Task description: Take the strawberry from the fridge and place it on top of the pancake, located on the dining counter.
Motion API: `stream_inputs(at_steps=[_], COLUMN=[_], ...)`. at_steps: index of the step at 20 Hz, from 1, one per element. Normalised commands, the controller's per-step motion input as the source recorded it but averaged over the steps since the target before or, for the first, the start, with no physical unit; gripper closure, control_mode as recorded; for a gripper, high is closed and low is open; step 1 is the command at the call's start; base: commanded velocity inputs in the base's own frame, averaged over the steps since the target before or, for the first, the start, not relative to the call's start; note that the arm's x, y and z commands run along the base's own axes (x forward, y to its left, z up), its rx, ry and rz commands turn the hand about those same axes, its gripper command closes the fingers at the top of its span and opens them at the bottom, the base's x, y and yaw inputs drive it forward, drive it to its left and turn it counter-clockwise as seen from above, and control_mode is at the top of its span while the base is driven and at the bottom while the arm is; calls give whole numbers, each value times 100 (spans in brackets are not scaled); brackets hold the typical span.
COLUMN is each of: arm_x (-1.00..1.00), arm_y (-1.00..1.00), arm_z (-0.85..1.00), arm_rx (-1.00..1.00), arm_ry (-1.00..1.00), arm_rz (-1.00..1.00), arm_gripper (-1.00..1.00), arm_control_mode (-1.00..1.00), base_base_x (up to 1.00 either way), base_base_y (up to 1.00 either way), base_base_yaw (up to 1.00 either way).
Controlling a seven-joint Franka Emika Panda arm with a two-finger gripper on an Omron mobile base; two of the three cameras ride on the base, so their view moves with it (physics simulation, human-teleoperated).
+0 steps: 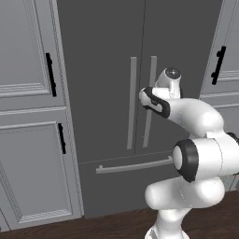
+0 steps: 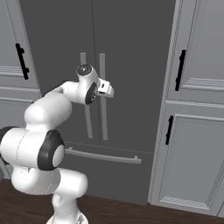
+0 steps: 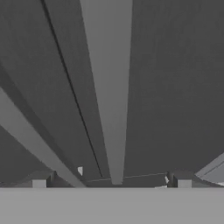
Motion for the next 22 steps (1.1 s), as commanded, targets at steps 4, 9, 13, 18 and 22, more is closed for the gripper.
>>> stream_inputs(at_steps=[4,9,13,18,22], arm_x=[49,50,55,83,91], arm_y=[-2,-14,-12,-1,-4], arm_z=[-25,-24,-26,-30,-31], arm_rx=[0,0,0,0,0], arm_ry=[-9,-16,-11,-6,-3], arm_rz=[0,0,0,0,0], arm_gripper=[-100,-100,-100,-100,-100], arm_control_mode=[-100,-100,-100,-100,-100], base_base_x=[0,0,0,0,0], base_base_y=[0,0,0,0,0], base_base_yaw=[0,0,0,0,0])
